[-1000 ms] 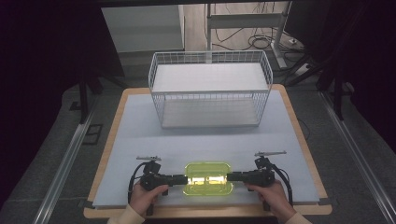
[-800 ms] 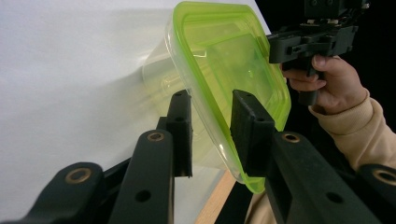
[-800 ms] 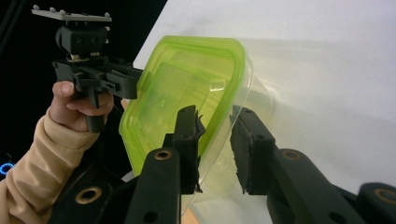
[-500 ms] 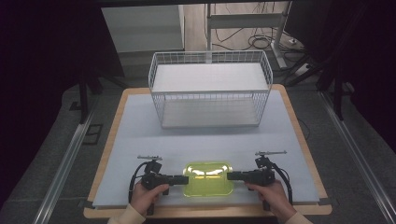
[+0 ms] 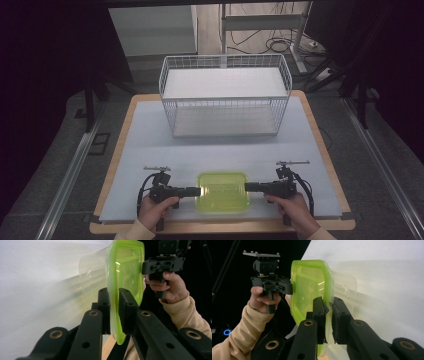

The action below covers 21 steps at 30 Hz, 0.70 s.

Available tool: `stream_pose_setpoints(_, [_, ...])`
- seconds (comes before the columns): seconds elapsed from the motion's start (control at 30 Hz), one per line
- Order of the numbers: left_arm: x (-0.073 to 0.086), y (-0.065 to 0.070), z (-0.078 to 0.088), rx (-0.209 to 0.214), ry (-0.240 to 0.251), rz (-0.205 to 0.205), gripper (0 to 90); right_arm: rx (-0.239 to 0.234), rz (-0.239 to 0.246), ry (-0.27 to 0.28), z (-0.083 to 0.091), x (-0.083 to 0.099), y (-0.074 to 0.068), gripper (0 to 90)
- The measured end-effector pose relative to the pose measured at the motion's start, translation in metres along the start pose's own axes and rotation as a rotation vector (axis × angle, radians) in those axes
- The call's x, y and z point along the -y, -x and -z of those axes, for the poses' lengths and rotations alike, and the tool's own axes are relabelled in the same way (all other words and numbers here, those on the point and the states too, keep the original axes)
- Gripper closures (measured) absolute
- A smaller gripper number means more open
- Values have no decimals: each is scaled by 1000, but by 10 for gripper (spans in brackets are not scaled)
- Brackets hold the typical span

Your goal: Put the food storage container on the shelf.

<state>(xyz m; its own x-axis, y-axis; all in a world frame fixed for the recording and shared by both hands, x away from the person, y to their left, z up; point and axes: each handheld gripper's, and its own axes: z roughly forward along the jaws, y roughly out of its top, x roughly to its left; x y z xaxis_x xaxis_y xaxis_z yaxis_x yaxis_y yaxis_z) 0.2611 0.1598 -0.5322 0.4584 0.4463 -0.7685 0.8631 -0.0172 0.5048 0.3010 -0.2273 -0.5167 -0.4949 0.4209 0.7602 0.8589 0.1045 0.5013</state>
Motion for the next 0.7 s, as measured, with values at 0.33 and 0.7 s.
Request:
stream_pose_setpoints(0.33, [0,4,1,-7,8,-14,825,3,15,6,1,-1,-2,836])
stream_pose_setpoints(0.7, [-7,12,1,-20,18,-64,823,-3,29,27,8,-6,-7,835])
